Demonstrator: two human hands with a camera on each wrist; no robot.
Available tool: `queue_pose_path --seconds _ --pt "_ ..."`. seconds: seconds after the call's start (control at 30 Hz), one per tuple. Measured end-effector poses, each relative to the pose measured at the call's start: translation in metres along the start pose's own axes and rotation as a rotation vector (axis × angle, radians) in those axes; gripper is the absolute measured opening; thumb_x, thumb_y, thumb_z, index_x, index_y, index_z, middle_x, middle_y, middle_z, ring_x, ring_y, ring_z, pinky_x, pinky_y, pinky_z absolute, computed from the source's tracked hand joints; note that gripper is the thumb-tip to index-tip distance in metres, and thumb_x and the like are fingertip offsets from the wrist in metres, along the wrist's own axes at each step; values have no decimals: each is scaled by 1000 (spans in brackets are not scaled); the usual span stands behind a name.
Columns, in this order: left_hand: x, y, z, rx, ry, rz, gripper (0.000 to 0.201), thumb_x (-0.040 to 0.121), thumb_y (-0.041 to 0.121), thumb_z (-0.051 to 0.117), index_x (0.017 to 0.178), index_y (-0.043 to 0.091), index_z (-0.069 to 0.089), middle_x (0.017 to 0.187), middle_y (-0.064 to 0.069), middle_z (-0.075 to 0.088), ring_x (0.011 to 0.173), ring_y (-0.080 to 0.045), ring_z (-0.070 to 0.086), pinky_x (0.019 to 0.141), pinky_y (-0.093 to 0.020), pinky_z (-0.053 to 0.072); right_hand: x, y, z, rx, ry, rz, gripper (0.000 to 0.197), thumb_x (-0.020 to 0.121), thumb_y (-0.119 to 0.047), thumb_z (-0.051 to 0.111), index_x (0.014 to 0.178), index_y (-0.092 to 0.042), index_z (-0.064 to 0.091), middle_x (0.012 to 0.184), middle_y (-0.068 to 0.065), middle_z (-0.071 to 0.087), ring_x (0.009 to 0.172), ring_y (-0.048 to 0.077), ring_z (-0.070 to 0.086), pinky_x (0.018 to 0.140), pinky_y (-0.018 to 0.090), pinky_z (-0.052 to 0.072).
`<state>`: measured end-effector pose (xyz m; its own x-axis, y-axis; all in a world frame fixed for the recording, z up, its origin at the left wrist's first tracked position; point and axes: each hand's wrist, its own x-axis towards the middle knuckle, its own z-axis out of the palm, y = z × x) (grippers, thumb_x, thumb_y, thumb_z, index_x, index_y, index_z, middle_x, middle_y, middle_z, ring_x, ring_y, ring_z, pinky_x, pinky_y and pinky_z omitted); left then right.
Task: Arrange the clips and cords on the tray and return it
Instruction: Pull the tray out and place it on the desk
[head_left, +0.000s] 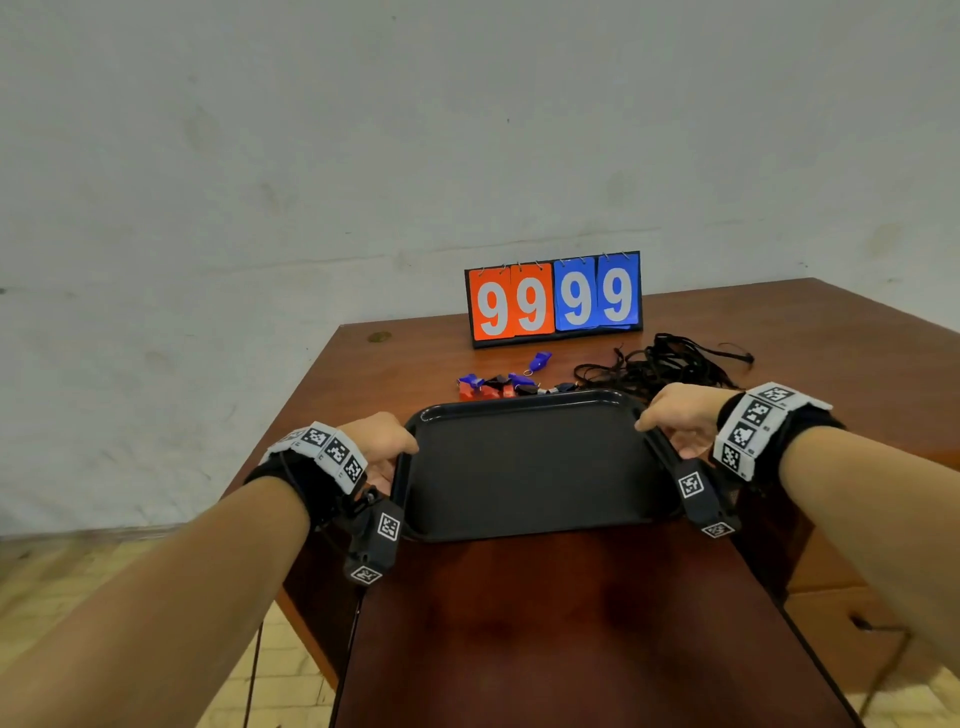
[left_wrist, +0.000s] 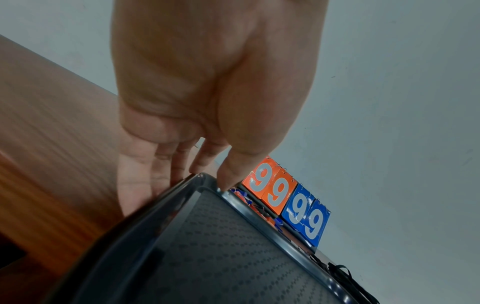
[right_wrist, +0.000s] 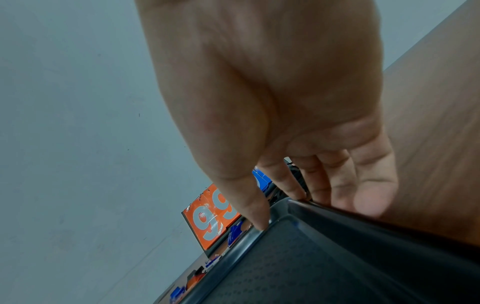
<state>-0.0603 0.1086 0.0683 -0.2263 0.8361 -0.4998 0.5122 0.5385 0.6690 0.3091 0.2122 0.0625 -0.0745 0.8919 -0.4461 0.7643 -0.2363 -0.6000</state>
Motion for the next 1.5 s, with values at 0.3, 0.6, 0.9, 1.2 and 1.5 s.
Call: queue_pose_path --seconds 0.3,0.6,0.9,1.2,1.5 --pt "30 15 2 -93 33 -10 28 95 3 44 118 -7 56 99 -28 68 78 -43 70 62 -51 59 37 -5 -5 23 29 5 32 88 -18 65 117 -4 59 119 19 61 100 39 65 67 36 51" --pt "51 24 0 -87 90 11 28 97 5 44 117 -6 60 84 -17 67 68 -30 66 57 -38 57 56 -12 -11 36 22 24 37 90 -21 64 125 -9 58 134 15 56 117 37 58 73 35 51" --pt "63 31 -1 -76 87 15 27 97 3 43 117 -6 59 85 -15 68 72 -28 66 59 -35 57 69 -17 -10 38 45 -6 40 90 -18 65 127 -4 57 130 16 59 119 36 57 99 46 49" --pt "72 28 -4 -53 48 24 41 77 12 54 116 4 63 109 -21 71 99 -38 70 86 -57 56 59 -24 -8 -88 73 -29 40 87 -22 67 122 -3 59 118 19 64 102 34 63 68 32 50" --pt "68 43 1 167 151 100 37 73 22 68 103 0 65 103 -13 69 92 -30 67 88 -40 55 39 -45 1 -150 136 -70 58 90 -20 66 140 0 44 141 17 49 127 31 49 98 35 41"
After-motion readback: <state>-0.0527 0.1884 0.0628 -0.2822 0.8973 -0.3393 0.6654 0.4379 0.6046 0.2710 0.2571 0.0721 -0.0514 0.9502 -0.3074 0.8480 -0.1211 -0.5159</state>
